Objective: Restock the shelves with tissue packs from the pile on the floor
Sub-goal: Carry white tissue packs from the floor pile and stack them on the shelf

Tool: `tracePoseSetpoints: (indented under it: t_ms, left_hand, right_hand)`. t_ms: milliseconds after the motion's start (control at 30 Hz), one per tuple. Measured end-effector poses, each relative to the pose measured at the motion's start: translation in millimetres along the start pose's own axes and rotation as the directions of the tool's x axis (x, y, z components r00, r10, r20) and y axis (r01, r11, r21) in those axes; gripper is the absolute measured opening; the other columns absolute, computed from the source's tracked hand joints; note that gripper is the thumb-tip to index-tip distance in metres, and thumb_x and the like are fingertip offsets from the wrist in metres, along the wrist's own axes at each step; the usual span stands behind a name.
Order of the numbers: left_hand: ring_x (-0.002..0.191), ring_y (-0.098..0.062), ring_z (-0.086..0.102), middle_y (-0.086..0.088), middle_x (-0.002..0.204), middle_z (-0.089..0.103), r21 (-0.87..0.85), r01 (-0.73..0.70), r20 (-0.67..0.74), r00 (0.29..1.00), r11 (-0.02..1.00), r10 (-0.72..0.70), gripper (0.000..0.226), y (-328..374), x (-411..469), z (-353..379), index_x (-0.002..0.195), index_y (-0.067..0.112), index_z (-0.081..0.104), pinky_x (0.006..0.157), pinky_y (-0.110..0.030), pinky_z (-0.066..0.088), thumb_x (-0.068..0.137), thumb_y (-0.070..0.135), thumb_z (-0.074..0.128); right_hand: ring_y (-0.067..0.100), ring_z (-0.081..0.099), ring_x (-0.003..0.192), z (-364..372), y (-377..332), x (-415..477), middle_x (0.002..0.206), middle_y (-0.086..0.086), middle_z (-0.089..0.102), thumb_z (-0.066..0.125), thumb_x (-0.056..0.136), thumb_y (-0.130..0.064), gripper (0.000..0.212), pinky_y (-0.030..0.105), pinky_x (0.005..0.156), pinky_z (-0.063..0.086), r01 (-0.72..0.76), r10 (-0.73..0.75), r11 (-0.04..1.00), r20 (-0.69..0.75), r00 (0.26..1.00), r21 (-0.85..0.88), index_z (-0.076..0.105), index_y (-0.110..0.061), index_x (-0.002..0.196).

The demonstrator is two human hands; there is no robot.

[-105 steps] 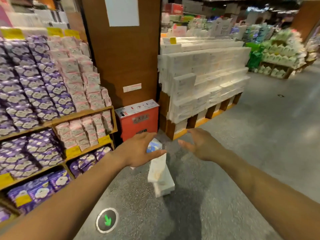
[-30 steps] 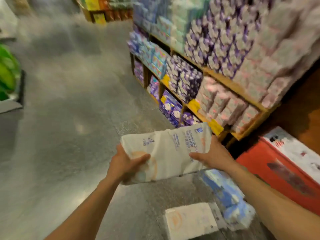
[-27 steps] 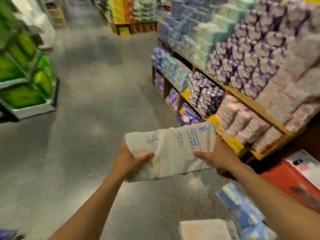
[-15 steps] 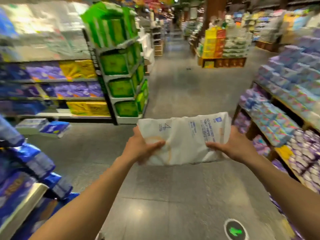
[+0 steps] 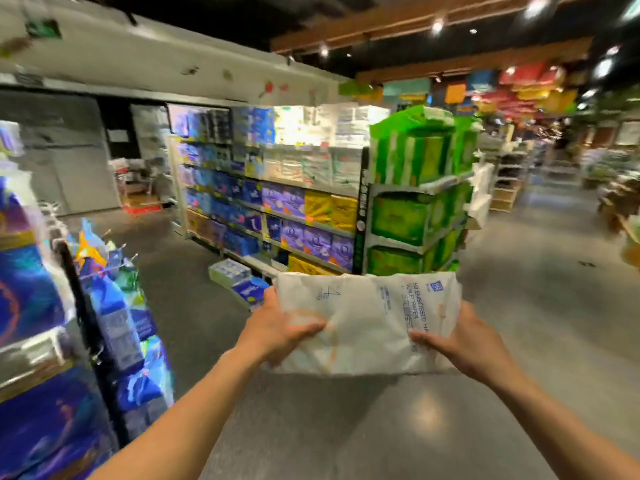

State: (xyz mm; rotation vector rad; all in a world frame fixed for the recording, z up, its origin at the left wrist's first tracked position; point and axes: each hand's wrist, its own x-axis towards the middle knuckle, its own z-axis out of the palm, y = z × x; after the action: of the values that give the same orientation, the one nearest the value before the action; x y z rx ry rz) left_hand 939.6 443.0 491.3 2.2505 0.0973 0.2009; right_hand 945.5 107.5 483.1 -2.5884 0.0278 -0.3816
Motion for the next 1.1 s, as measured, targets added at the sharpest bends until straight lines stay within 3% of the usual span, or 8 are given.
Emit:
tracePoseSetpoints:
  t_ms: [200, 333, 600, 700, 900, 967, 1033, 1100]
  left_hand:
    - [0.112, -0.024, 0.061, -0.001, 0.126, 0.059, -0.048, 0.055, -0.135, 0.989, 0.997, -0.061, 0.117, 19, 158, -8, 0.137, 0.023, 0.031, 0.092, -0.039, 0.052, 0.044, 0.070, 0.083]
    - [0.112, -0.023, 0.062, -0.002, 0.130, 0.060, -0.020, 0.063, -0.181, 0.981, 0.998, -0.065, 0.128, 6, 273, -8, 0.145, 0.019, 0.023, 0.084, -0.031, 0.048, 0.047, 0.068, 0.089]
    - [0.099, -0.013, 0.057, 0.010, 0.117, 0.054, -0.038, -0.032, -0.248, 0.969, 0.999, 0.021, 0.129, 4, 548, -19, 0.145, 0.023, 0.021, 0.083, -0.027, 0.049, 0.045, 0.066, 0.091]
    - [0.096, -0.013, 0.057, 0.008, 0.119, 0.058, -0.063, -0.049, -0.272, 0.962, 0.997, 0.030, 0.128, 13, 654, -23, 0.145, 0.023, 0.022, 0.085, -0.029, 0.050, 0.045, 0.063, 0.092]
    - [0.095, -0.009, 0.061, 0.012, 0.114, 0.060, -0.058, -0.149, -0.307, 0.944, 0.987, 0.124, 0.121, 8, 868, -28, 0.139, 0.025, 0.027, 0.078, -0.022, 0.049, 0.045, 0.064, 0.093]
    - [0.099, -0.008, 0.065, 0.013, 0.114, 0.063, -0.059, -0.175, -0.308, 0.940, 0.983, 0.149, 0.118, 2, 943, -28, 0.134, 0.030, 0.031, 0.082, -0.027, 0.054, 0.041, 0.068, 0.093]
    - [0.101, -0.011, 0.067, 0.013, 0.114, 0.066, -0.056, -0.189, -0.327, 0.931, 0.980, 0.161, 0.118, -5, 1018, -30, 0.132, 0.034, 0.035, 0.087, -0.037, 0.058, 0.036, 0.074, 0.091]
    - [0.103, -0.013, 0.066, 0.014, 0.115, 0.064, -0.055, -0.213, -0.365, 0.914, 0.976, 0.179, 0.117, -5, 1087, -39, 0.134, 0.031, 0.034, 0.089, -0.038, 0.056, 0.040, 0.068, 0.093]
  right_hand:
    - [0.009, 0.068, 0.098, 25, -24, 222, 0.115, -0.015, 0.067, 0.070, 0.045, -0.096, 0.101, 0.037, 0.077, 0.061, 0.142, -0.149, 0.987, 0.081, 0.986, 0.080, 0.053, -0.034, 0.124]
    - [0.009, 0.064, 0.100, 64, -53, 345, 0.113, -0.017, 0.061, 0.073, 0.049, -0.091, 0.094, 0.038, 0.083, 0.058, 0.245, -0.252, 0.959, 0.041, 0.967, 0.140, 0.052, -0.037, 0.124]
    - [0.014, 0.058, 0.103, 135, -103, 597, 0.115, -0.010, 0.057, 0.087, 0.056, -0.069, 0.095, 0.037, 0.085, 0.052, 0.226, -0.230, 0.940, -0.016, 0.973, 0.254, 0.047, -0.025, 0.130]
    - [0.016, 0.059, 0.108, 142, -123, 699, 0.121, -0.009, 0.057, 0.083, 0.053, -0.076, 0.101, 0.039, 0.087, 0.053, 0.228, -0.222, 0.944, -0.053, 0.974, 0.237, 0.047, -0.027, 0.134]
    - [0.006, 0.061, 0.094, 190, -152, 883, 0.109, -0.016, 0.061, 0.086, 0.059, -0.068, 0.081, 0.026, 0.073, 0.050, 0.318, -0.278, 0.911, -0.177, 0.944, 0.263, 0.050, -0.032, 0.122]
    - [0.000, 0.060, 0.088, 209, -161, 945, 0.103, -0.019, 0.061, 0.088, 0.062, -0.063, 0.073, 0.021, 0.066, 0.048, 0.338, -0.286, 0.901, -0.212, 0.934, 0.271, 0.049, -0.034, 0.116]
    - [0.005, 0.059, 0.088, 224, -175, 1012, 0.100, -0.020, 0.057, 0.088, 0.063, -0.061, 0.071, 0.025, 0.066, 0.048, 0.351, -0.299, 0.904, -0.226, 0.927, 0.244, 0.048, -0.034, 0.115]
    - [0.009, 0.055, 0.089, 234, -197, 1077, 0.098, -0.019, 0.053, 0.089, 0.065, -0.055, 0.071, 0.028, 0.068, 0.044, 0.371, -0.311, 0.898, -0.256, 0.915, 0.236, 0.046, -0.032, 0.116]
